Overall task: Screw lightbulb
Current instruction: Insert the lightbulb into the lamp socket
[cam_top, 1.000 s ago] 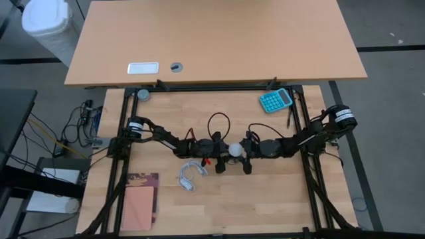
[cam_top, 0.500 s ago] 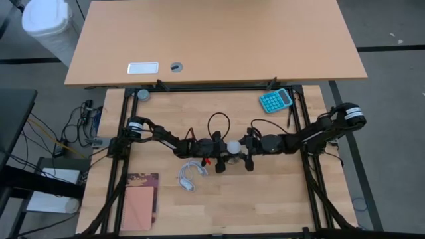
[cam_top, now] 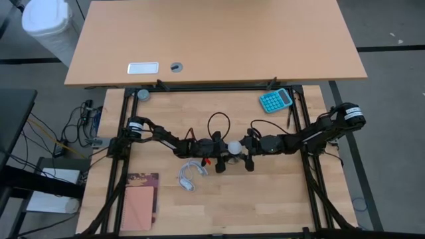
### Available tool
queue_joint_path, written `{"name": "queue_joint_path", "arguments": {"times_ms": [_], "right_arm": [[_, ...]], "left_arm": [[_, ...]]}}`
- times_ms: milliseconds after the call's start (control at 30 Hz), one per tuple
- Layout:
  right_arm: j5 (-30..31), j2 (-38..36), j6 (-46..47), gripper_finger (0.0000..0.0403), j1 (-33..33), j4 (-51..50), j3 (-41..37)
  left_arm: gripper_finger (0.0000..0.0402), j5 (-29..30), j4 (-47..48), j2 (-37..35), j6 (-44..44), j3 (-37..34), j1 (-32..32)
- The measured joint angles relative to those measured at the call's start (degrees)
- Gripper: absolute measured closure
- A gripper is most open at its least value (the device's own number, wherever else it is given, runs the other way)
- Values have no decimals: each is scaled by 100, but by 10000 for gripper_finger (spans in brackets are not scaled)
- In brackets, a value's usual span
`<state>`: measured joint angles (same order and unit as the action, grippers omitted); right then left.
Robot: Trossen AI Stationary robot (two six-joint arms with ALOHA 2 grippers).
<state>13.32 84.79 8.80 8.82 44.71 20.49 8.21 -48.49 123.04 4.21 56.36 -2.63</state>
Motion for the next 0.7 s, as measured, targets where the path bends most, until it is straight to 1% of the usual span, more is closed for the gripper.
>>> {"name": "queue_joint_path", "arguments": {"times_ms": [267,467,567,700], "right_arm": [[9,0,71,174,-2,15,0],[110,0,335,174,-9,6,0],[381,0,432,174,37,-19,0],[936,2,582,174,208,-108,0]], "left_arm": [[211,0,-4,0,7,0,0],[211,18,-7,0,33,0,0],[211,69,-7,0,53,0,0],[211,308,-2,2,93,0,-2]]}}
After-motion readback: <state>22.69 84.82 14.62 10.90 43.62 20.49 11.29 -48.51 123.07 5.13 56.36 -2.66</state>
